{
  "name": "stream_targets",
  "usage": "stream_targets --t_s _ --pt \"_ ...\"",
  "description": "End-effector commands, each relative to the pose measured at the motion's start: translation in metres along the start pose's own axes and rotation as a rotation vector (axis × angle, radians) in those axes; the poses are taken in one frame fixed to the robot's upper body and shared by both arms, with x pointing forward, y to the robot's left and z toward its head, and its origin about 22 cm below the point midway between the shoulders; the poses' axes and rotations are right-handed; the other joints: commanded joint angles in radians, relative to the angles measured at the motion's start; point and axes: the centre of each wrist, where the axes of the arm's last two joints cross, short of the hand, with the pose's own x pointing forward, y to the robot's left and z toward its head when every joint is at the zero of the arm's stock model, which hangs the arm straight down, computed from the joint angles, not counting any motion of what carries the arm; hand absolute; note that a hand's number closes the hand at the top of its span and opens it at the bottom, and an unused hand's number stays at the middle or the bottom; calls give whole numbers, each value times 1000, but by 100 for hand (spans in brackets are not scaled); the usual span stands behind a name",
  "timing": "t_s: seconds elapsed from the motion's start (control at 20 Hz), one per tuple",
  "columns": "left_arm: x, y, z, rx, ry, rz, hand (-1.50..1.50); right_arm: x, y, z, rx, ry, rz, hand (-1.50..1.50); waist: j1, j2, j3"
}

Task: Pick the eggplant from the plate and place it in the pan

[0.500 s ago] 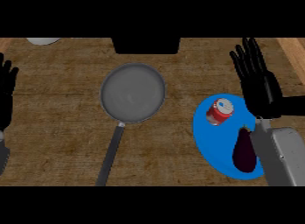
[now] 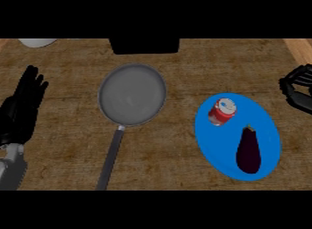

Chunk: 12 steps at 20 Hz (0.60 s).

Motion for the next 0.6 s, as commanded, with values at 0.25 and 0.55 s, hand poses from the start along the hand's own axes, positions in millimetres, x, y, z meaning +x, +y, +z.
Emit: stream_targets --t_s 0.25,0.55 --pt "-13 -6 9 -49 35 18 0 22 -83 95 16 124 469 -150 -14 -4 2" --pt "-16 -21 11 -85 46 21 0 64 -87 85 139 76 599 -150 20 2 2"
